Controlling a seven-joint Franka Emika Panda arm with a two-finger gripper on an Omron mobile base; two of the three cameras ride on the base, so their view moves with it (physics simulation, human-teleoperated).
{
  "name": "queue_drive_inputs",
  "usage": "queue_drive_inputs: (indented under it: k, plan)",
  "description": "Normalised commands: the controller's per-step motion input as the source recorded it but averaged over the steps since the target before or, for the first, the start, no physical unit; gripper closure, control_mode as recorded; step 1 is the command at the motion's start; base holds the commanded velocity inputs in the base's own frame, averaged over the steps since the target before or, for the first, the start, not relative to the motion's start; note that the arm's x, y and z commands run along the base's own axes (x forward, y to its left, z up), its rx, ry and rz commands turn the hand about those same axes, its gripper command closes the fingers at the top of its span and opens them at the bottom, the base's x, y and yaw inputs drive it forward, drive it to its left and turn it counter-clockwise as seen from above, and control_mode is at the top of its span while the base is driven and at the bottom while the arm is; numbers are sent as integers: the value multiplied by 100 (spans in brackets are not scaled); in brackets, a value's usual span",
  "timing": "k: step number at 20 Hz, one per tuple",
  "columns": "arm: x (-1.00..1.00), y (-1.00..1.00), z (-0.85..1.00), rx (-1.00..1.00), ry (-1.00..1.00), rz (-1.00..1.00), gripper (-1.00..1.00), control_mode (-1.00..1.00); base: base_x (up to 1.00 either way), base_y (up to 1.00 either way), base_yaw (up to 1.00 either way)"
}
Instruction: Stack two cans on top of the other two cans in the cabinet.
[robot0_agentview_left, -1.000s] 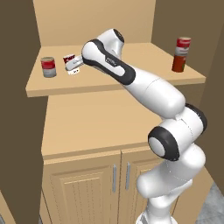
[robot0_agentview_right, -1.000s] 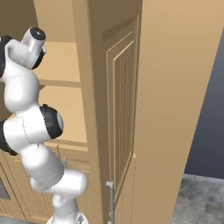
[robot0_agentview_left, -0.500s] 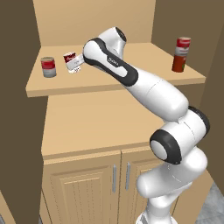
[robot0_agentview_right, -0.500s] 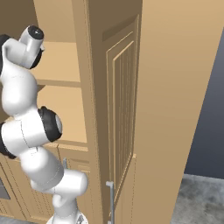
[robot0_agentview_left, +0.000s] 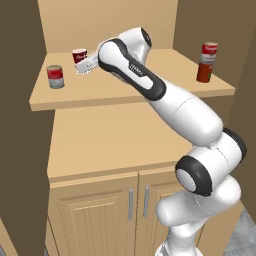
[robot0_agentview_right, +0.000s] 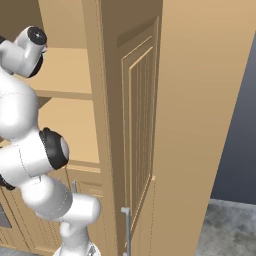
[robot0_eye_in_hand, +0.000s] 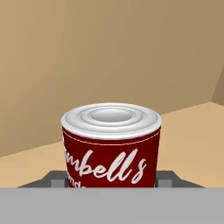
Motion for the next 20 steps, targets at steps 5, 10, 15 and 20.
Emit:
queue_drive_inputs:
  k: [5,10,15,20]
  plan:
    - [-6,5,38,15,-3,0,100,-100,0,0,0]
    - [0,23,20,2,0,0,100,-100,0,0,0]
    - [0,34,7,0,0,0,100,-100,0,0,0]
    - [2,33,10,0,0,0,100,-100,0,0,0]
